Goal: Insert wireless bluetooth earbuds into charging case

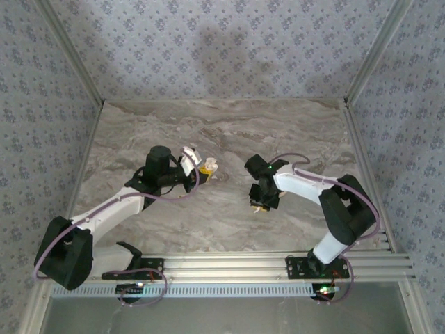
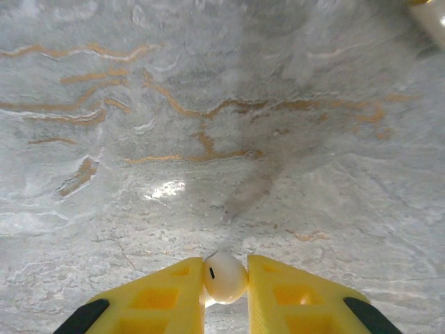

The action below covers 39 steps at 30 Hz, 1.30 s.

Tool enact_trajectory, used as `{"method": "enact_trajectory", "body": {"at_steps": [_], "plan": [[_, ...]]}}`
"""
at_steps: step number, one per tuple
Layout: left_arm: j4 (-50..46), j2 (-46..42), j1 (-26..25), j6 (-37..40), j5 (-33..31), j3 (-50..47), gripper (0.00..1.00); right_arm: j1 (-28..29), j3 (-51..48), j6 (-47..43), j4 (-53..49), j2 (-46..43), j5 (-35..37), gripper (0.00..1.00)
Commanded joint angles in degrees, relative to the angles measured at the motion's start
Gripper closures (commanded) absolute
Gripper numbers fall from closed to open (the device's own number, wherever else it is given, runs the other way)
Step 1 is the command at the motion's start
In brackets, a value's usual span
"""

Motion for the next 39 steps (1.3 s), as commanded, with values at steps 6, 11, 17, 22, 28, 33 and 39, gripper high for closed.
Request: {"method": "enact_trajectory", "body": {"at_steps": [6, 11, 17, 22, 28, 33, 39], "plan": [[3.74, 3.22, -1.62, -0.96, 2.61, 0.83, 0.83, 1.16, -0.64, -5.29, 2.24, -9.75, 9.17, 0.77], [7.57, 7.09, -2.84, -1.83, 4.32, 0.41, 0.84, 3.17, 0.57, -12.30, 6.51, -15.03, 14.06, 0.77], [11.95, 9.50, -3.81, -0.51, 8.29, -0.51, 0.84, 6.20, 2.44, -20.97, 11.90, -18.47, 17.06, 0.77], [11.54, 11.11, -3.91, 0.89, 10.42, 0.36, 0.84, 9.70, 2.81, -26.76, 15.72, -20.16, 19.59, 0.77], [10.67, 11.40, -4.18, 0.76, 10.40, 0.94, 0.84, 12.34, 3.07, -30.11, 19.14, -21.18, 21.88, 0.77], [10.64, 11.09, -4.30, -0.05, 10.36, 0.84, 0.84, 13.28, 4.17, -32.68, 21.93, -20.25, 21.83, 0.77], [10.41, 11.35, -4.30, -1.45, 10.53, 1.81, 0.83, 14.19, 5.36, -35.20, 24.64, -18.31, 20.84, 0.76]]}}
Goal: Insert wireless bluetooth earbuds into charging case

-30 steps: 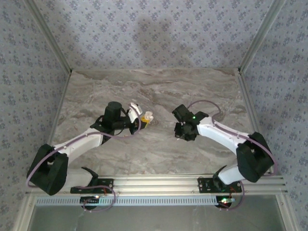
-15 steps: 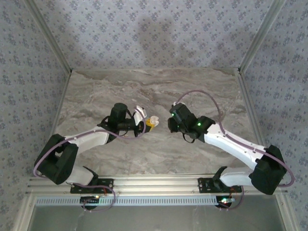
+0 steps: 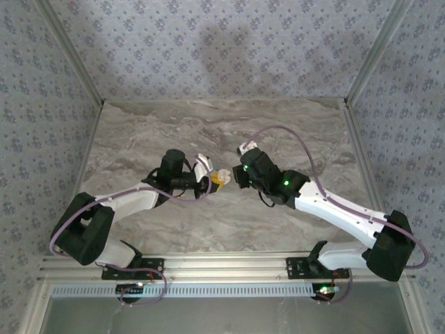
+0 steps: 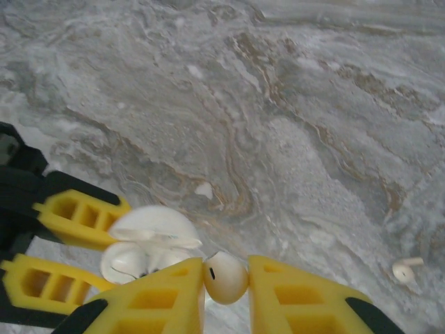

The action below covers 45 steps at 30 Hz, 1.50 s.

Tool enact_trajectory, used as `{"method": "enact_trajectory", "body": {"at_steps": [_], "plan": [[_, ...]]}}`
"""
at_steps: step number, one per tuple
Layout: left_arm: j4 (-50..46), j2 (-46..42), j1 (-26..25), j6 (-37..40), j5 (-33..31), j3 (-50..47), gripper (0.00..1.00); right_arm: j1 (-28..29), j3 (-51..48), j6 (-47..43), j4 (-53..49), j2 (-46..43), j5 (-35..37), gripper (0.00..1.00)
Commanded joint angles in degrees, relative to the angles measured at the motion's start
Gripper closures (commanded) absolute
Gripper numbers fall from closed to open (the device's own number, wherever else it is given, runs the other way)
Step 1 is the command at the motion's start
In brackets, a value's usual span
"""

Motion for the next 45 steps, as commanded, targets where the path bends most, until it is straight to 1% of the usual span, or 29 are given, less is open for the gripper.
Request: {"method": "enact_trajectory", "body": {"at_steps": [1, 10, 15, 22, 36, 40, 45], "plan": [[1.05, -0.02, -0.36, -1.11, 2.22, 2.49, 0.83, 0.70, 2.11, -2.86, 2.69, 1.26, 0.82, 0.76], [1.48, 0.00, -0.36, -2.95, 2.23, 3.32, 0.83, 1.00, 3.21, -4.13, 3.71, 4.06, 0.04, 0.76], [3.62, 0.27, -0.36, -5.27, 2.23, 3.15, 0.83, 1.09, 3.47, -4.45, 4.05, 4.95, -0.64, 0.76], [5.92, 0.05, -0.28, -7.44, 1.44, 2.97, 0.83, 1.44, 3.37, -4.77, 3.88, 4.98, -1.27, 0.76], [6.76, -0.85, 0.07, -8.69, 0.38, 3.22, 0.83, 2.09, 3.06, -5.29, 3.80, 5.22, -2.82, 0.76], [6.59, -1.14, 0.11, -8.56, 0.30, 3.23, 0.83, 2.22, 3.10, -5.02, 3.89, 5.06, -3.52, 0.73], [5.62, -1.54, 0.07, -7.70, 0.21, 3.21, 0.83, 1.91, 2.70, -3.99, 4.63, 3.49, -3.29, 0.65]]}}
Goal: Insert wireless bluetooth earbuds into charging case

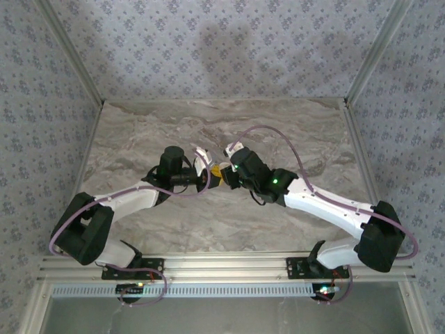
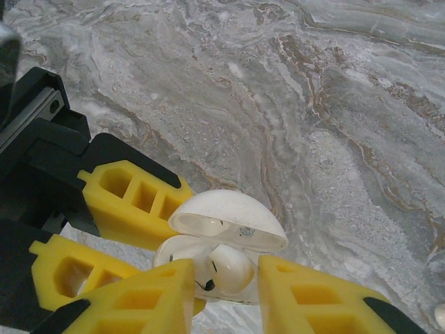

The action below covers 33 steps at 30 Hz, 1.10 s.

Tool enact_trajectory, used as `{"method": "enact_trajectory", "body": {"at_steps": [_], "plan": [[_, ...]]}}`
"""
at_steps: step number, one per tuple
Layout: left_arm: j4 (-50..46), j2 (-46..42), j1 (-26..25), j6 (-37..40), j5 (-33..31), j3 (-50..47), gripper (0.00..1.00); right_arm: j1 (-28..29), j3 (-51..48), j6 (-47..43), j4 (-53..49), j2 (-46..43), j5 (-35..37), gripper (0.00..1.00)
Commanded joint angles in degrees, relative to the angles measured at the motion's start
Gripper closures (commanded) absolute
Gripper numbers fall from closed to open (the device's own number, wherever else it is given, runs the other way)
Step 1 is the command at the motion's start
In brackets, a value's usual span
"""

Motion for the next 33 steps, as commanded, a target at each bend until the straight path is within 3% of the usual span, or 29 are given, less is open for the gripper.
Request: {"method": "enact_trajectory", "body": {"at_steps": [1, 12, 20, 33], "plan": [[0.50, -1.69, 0.04, 0.88, 0.27, 1.90, 0.83, -0.03, 1.03, 0.48, 1.75, -1.99, -0.98, 0.63], [-1.43, -2.57, 0.01, 2.69, 0.05, 2.00, 0.83, -3.61, -1.32, 3.66, 4.34, -9.26, -8.18, 0.41], [-1.87, -3.10, -0.04, 3.34, 0.08, 1.99, 0.83, -8.83, -3.56, 9.52, 2.77, -10.59, -15.22, 0.42], [-2.99, -4.14, -0.34, 6.11, 0.58, 1.56, 0.83, -11.49, -0.99, 12.44, 1.44, -4.27, -20.24, 0.44]]}}
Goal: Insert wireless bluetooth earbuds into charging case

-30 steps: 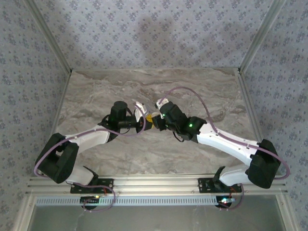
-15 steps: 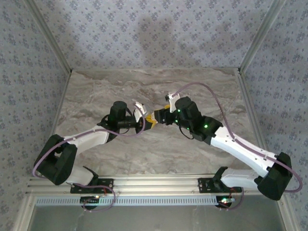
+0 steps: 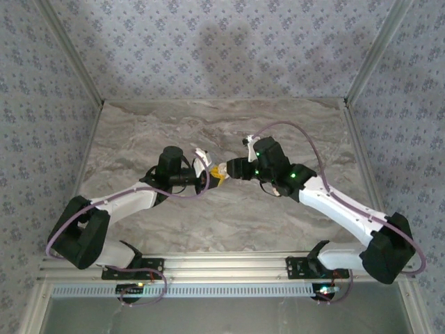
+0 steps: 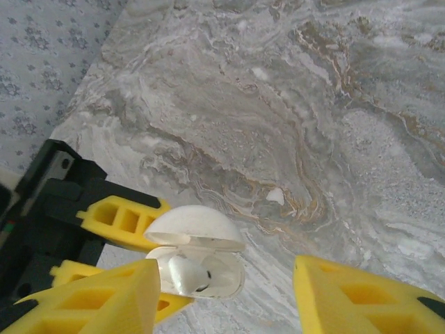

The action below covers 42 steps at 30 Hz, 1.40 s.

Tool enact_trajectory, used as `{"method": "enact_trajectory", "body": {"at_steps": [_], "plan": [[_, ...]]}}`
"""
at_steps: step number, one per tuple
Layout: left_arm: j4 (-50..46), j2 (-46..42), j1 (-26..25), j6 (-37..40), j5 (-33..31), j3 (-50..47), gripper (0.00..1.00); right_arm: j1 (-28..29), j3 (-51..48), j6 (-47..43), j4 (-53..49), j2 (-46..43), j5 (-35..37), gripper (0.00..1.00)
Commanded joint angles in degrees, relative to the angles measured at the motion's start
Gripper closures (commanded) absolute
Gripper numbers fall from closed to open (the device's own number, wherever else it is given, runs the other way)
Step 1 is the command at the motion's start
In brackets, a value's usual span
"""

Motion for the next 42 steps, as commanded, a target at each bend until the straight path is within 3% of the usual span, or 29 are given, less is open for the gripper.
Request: {"method": "enact_trajectory", "body": {"at_steps": [1, 16, 25, 33, 42], "plan": [[-0.02, -2.07, -0.34, 2.18, 1.01, 1.45, 0.83, -0.59, 2.15, 1.50, -1.07, 0.91, -1.92, 0.44], [-0.28, -2.69, -0.35, 2.71, 1.13, 1.62, 0.83, -1.24, 0.84, 3.20, -1.94, 2.95, -2.74, 0.45], [-1.02, -3.39, -0.33, 3.22, 0.50, 1.98, 0.83, -1.35, 1.02, 3.59, -4.39, 3.48, -3.83, 0.52], [-1.69, -3.57, -0.33, 3.76, 0.34, 2.26, 0.83, -1.24, 0.99, 2.66, -3.37, -0.11, -4.12, 0.46], [-2.41, -3.63, -0.41, 4.47, 0.79, 2.68, 0.83, -1.27, 1.23, -1.52, -1.18, -4.83, -7.12, 0.49]]}}
